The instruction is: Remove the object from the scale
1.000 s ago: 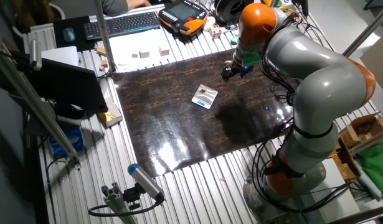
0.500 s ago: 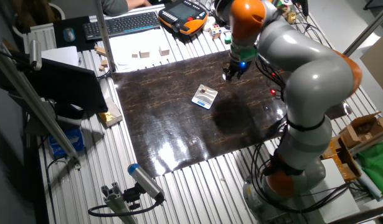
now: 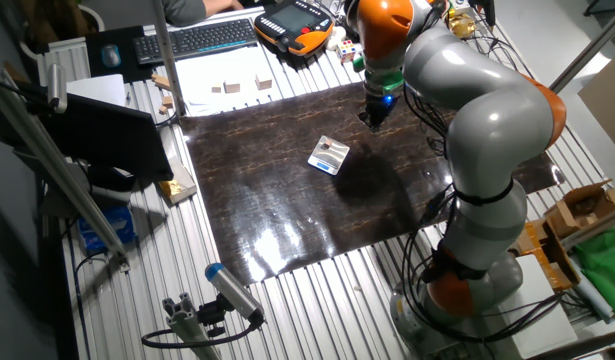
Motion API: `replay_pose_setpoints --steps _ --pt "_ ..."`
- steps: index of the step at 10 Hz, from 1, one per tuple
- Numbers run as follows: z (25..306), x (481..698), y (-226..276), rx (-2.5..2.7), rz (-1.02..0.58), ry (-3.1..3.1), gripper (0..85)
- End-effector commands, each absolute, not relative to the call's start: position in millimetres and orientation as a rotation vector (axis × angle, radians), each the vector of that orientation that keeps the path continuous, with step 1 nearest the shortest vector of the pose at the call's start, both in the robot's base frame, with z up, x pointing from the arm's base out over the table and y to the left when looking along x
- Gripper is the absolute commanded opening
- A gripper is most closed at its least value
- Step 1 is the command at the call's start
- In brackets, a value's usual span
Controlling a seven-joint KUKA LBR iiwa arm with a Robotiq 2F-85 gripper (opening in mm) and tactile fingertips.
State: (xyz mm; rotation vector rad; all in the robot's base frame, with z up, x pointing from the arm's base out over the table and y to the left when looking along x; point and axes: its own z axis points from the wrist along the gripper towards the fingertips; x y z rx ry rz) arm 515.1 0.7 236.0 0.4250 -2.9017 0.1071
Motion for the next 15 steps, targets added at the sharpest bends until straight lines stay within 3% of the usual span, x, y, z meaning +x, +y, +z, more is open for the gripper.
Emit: replay_pose_setpoints --steps 1,9,11,15 --pt "236.0 515.1 0.7 0.427 0.107 -2.901 1.0" --pt "236.0 515.0 0.8 0.434 0.103 -2.907 0.7" --pt "236.0 515.0 0.8 0.346 -0.024 -2.954 0.7" --pt "236.0 515.0 0.8 0.320 -0.063 -3.022 0.7"
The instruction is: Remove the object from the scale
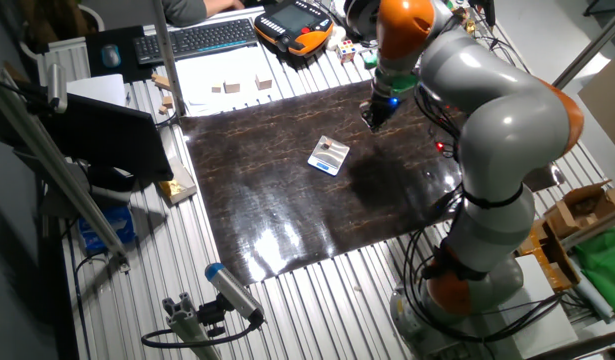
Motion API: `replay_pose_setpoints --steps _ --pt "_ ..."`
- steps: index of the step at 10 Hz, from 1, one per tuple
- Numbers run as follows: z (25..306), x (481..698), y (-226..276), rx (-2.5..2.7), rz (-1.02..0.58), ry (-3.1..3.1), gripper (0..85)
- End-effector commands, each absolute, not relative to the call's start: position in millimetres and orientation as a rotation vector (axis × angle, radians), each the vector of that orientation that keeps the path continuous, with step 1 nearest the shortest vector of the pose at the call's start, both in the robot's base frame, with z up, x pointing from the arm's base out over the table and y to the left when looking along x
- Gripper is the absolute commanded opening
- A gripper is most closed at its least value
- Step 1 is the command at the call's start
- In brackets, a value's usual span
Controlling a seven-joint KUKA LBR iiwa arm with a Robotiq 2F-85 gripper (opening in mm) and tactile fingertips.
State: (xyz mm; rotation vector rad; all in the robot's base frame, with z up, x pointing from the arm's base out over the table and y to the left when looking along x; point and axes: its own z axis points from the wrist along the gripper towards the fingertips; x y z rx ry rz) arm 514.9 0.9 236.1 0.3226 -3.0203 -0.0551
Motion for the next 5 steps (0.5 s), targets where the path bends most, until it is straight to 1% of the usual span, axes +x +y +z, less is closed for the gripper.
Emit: replay_pose_setpoints --steps 1,4,5 --pt "236.0 515.0 0.8 0.358 -0.016 -3.031 0.7" --pt "236.0 515.0 0.8 0.322 -0.030 -3.042 0.7" --pt "235.7 518.4 4.3 0.301 -0.022 -3.044 7.3"
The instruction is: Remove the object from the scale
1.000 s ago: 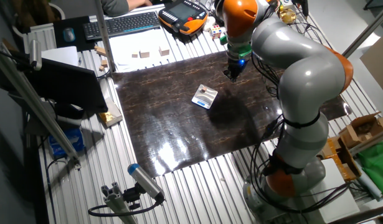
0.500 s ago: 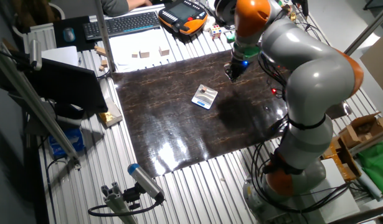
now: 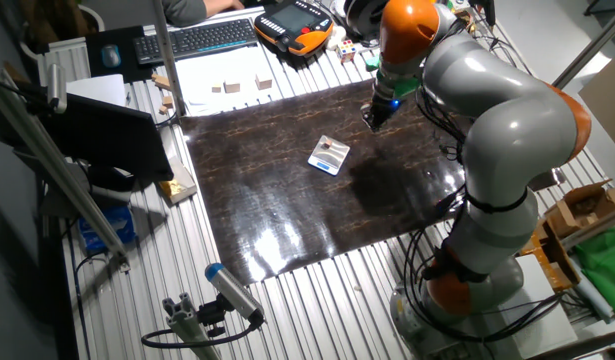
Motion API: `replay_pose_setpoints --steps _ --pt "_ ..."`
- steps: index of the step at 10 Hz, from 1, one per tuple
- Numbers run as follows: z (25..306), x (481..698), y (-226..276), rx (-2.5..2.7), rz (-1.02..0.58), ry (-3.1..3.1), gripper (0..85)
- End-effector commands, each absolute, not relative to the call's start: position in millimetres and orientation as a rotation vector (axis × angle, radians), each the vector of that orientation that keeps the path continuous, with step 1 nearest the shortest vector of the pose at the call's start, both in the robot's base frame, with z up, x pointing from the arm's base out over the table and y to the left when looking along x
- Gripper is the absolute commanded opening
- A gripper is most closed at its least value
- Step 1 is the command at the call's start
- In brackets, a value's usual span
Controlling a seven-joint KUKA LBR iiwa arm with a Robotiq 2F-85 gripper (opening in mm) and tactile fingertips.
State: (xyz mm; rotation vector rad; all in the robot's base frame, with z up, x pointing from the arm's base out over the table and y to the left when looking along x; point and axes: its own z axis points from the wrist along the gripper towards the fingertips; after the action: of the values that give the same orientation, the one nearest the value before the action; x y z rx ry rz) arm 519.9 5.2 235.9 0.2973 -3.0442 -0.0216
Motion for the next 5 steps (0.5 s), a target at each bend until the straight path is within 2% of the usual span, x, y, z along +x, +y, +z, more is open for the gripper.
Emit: replay_pose_setpoints --steps 1,2,5 --pt "235 531 14 0.285 -0.019 -3.045 18.3" --pt "231 546 27 0.274 -0.028 -3.022 29.7" --pt "202 578 56 0.273 0.011 -3.017 48.0"
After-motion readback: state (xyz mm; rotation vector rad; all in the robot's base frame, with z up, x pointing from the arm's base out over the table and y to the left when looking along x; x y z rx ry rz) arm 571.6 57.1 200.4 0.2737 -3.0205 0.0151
